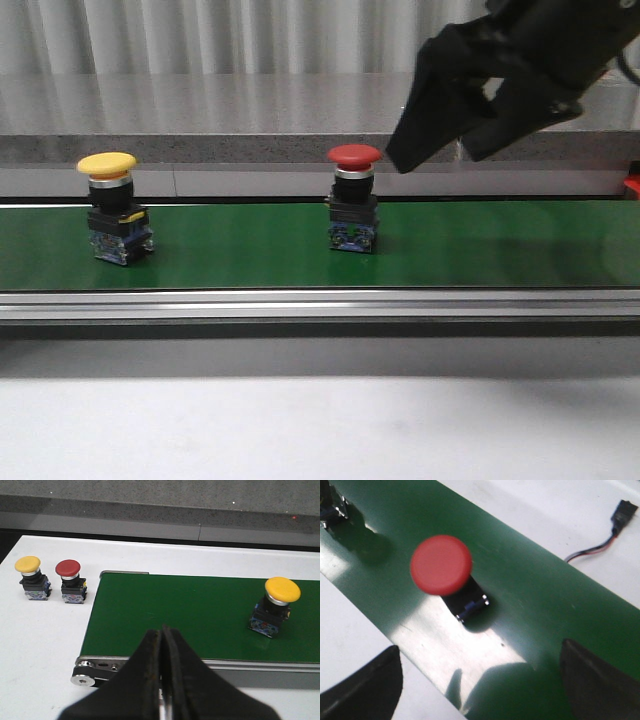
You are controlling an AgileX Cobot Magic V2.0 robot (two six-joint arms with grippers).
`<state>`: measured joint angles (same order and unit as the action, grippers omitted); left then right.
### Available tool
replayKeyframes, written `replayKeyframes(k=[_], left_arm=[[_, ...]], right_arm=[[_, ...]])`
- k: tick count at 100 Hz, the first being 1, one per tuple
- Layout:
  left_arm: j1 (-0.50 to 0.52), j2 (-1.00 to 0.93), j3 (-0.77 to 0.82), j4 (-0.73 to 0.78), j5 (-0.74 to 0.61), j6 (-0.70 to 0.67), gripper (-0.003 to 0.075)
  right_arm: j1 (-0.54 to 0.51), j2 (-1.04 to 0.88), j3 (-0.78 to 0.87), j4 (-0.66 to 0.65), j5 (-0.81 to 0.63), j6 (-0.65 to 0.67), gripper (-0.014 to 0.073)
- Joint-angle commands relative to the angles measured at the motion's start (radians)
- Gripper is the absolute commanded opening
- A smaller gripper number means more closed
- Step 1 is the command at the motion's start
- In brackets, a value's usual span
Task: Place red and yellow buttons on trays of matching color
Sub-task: 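Grasp the red button at the belt end with the right gripper, then lower the red button into the red tray and open the right gripper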
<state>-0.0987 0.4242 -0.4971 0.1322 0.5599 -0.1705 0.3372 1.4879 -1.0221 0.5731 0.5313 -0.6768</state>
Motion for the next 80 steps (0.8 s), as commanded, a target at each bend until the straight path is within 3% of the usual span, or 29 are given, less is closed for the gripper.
replayKeyframes(k=[1, 27, 38, 50, 56, 71, 80], left_arm=[[-0.007, 0.006, -0.026, 0.000, -0.080, 0.001, -0.0021], [-0.007, 0.006, -0.026, 0.000, -0.080, 0.001, -0.0021], [-0.007, 0.006, -0.026, 0.000, -0.080, 0.001, -0.0021], [-0.007, 0.006, -0.026, 0.000, -0.080, 0.001, -0.0021], [-0.007, 0.006, -0.026, 0.000, -0.080, 0.001, -0.0021], [-0.007, 0.006, -0.026, 0.000, -0.080, 0.001, -0.0021], [-0.007, 0.006, -0.026, 0.000, -0.080, 0.001, -0.0021]], right_arm=[[0.027, 0.031, -0.079, 0.023, -0.043, -0.026, 0.0632], [0.046, 0.162, -0.183, 0.023, -0.048, -0.026, 0.0602], [0.046, 0.172, -0.183, 0.023, -0.051, -0.026, 0.0432], [0.045, 0.163, -0.183, 0.023, -0.041, -0.026, 0.0165], [0.036, 0.147, -0.184, 0.023, -0.039, -0.026, 0.0108], [-0.038, 0.074, -0.199, 0.023, -0.019, -0.025, 0.0110], [-0.149, 0.030, -0.238, 0.023, 0.025, -0.007, 0.0110]])
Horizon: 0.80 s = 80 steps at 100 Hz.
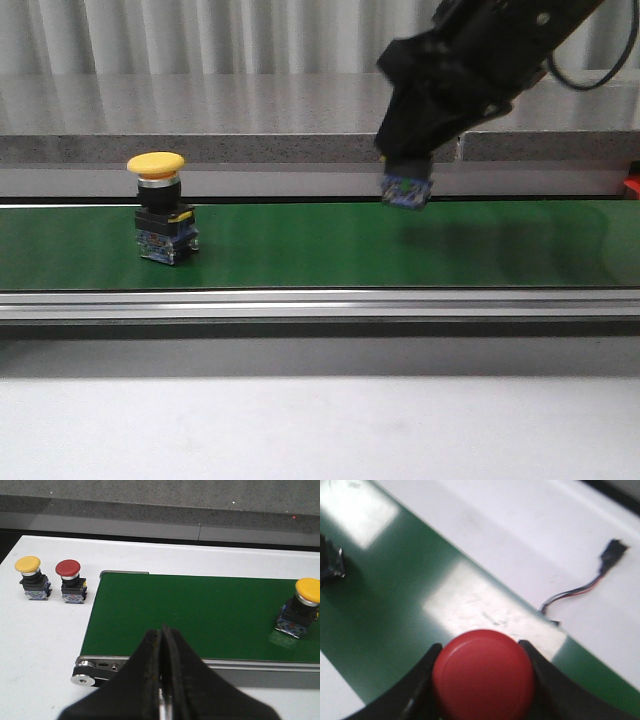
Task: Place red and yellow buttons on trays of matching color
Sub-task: 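Lower the red button into the red tray and open the right gripper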
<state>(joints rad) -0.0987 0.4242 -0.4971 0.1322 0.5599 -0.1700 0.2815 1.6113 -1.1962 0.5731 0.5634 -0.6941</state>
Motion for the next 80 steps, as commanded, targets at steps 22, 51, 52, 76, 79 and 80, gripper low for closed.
replayKeyframes(k=[22, 51, 52, 76, 79, 80], left_arm=[[-0.007, 0.006, -0.026, 0.000, -0.080, 0.001, -0.0021], [-0.007, 0.006, -0.026, 0.000, -0.080, 0.001, -0.0021], [-0.007, 0.006, -0.026, 0.000, -0.080, 0.001, -0.0021], [-0.007, 0.006, -0.026, 0.000, -0.080, 0.001, -0.0021], [-0.007, 0.006, -0.026, 0.000, -0.080, 0.001, -0.0021], [-0.007, 0.006, -0.026, 0.000, -0.080, 0.001, -0.0021]], right_arm=[[-0.418, -0.131, -0.163, 0.024, -0.015, 0.107, 0.0110], [-0.761, -0.088, -0.169, 0.036, -0.210, 0.133, 0.0110], [-0.767, -0.087, -0.169, 0.036, -0.214, 0.133, 0.0110], [-0.910, 0.066, -0.170, 0.048, -0.295, 0.133, 0.0110], [-0.919, 0.088, -0.170, 0.056, -0.297, 0.133, 0.0110], [-0.920, 0.093, -0.170, 0.061, -0.299, 0.133, 0.0110]])
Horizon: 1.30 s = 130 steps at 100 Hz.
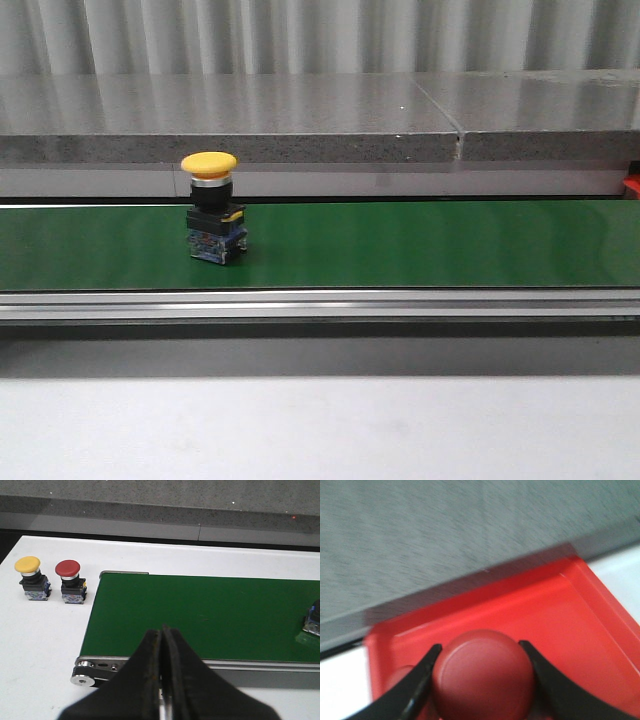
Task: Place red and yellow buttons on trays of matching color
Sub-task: 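Lower the red button into the red tray and open the right gripper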
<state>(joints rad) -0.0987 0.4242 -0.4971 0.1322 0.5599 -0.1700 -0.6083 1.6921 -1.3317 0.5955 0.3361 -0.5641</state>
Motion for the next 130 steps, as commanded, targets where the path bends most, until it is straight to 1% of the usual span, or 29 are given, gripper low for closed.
replayKeyframes(k=[1, 15, 45, 95, 114, 130], left_arm=[[-0.007, 0.006, -0.026, 0.000, -0.080, 0.001, -0.0021], [-0.007, 0.006, -0.026, 0.000, -0.080, 0.001, -0.0021], [-0.007, 0.006, -0.026, 0.000, -0.080, 0.001, -0.0021], [-0.007, 0.006, -0.026, 0.000, -0.080, 0.001, -0.0021], [-0.007, 0.006, -0.026, 0.000, -0.080, 0.001, -0.0021], [-0.007, 0.006, -0.026, 0.000, -0.080, 0.001, -0.0021]], right_arm=[[-0.033, 0.023, -0.034, 0.042, -0.072, 0.003, 0.0110], [-0.042, 0.115, -0.035, 0.081, -0.069, 0.002, 0.0110], [-0.035, 0.229, -0.035, 0.083, -0.069, 0.002, 0.0110], [-0.035, 0.254, -0.035, 0.091, -0.054, 0.002, 0.0110], [-0.035, 0.288, -0.035, 0.091, -0.012, 0.001, 0.0110], [-0.035, 0.287, -0.035, 0.091, -0.015, 0.001, 0.0117]])
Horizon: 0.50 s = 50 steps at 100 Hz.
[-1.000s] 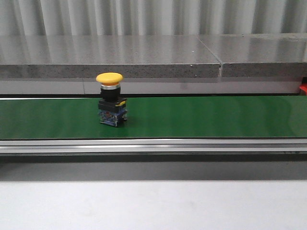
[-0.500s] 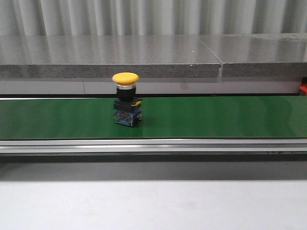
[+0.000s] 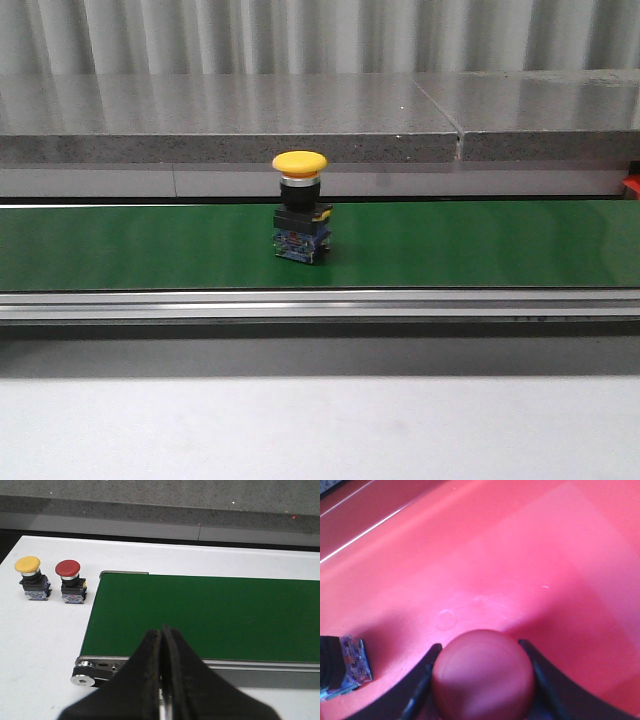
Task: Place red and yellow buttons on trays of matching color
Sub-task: 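Lower the red button into the red tray and open the right gripper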
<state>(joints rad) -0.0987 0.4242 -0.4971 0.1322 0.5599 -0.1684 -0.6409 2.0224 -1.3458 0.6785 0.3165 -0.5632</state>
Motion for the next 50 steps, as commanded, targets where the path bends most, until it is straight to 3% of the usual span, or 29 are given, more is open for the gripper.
replayKeyframes(k=[1, 11, 25, 36, 50], left_arm=[[-0.007, 0.006, -0.026, 0.000, -0.080, -0.001, -0.0021], [-0.007, 0.006, -0.026, 0.000, -0.080, -0.001, -0.0021], [-0.007, 0.006, -0.026, 0.000, -0.080, -0.001, -0.0021], [-0.007, 0.006, -0.026, 0.000, -0.080, -0.001, -0.0021], [-0.007, 0.006, -0.026, 0.000, -0.080, -0.001, -0.0021]], right_arm=[[-0.002, -0.043, -0.021, 0.008, 0.005, 0.000, 0.0119], [-0.002, -0.044, -0.021, 0.008, 0.015, -0.001, 0.0208], [-0.002, -0.056, -0.021, 0.008, 0.013, -0.001, 0.0501], [-0.002, -0.084, -0.021, 0.008, -0.007, -0.001, 0.0660], [-0.002, -0.144, -0.021, 0.008, -0.033, -0.001, 0.0664]])
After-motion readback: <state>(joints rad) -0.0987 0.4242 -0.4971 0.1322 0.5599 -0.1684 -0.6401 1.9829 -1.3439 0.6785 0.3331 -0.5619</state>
